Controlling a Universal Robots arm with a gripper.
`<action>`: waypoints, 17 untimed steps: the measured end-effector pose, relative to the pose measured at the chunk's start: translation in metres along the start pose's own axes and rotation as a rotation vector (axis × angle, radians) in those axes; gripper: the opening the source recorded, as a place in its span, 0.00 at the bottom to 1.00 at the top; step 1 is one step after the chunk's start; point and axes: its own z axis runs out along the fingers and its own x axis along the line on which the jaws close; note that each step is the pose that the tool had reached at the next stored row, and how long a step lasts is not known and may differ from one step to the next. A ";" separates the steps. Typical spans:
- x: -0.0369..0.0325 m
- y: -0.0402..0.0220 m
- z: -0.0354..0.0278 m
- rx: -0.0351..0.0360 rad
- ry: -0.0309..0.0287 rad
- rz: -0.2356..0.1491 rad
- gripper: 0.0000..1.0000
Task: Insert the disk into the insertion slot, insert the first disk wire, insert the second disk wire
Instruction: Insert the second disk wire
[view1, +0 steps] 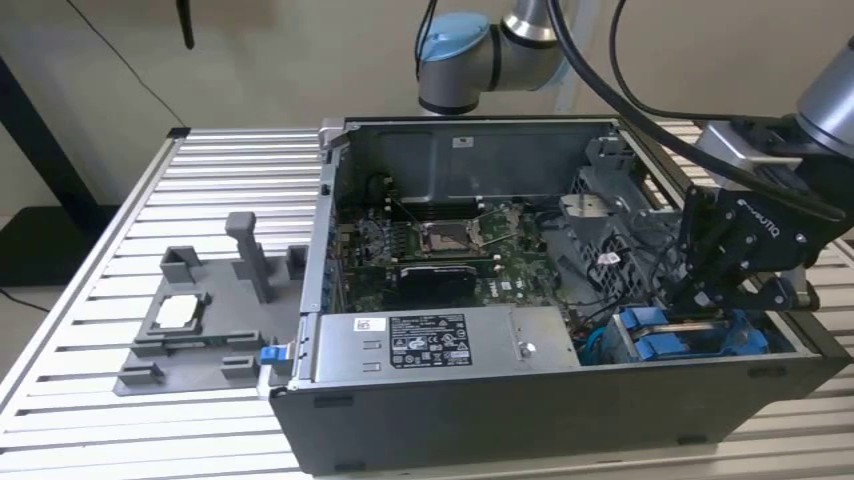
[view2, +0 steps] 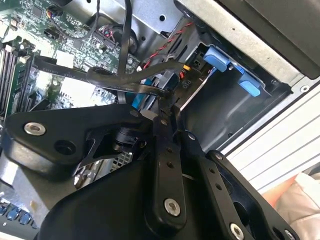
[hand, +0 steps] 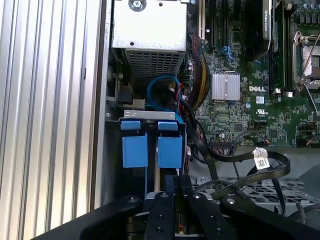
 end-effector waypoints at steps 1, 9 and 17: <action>0.0000 -0.0001 0.0002 0.0000 -0.0003 0.000 0.18; -0.0005 0.0014 -0.0096 -0.0003 -0.0002 0.000 0.24; -0.0017 0.0047 -0.0315 -0.0003 0.0000 0.000 0.24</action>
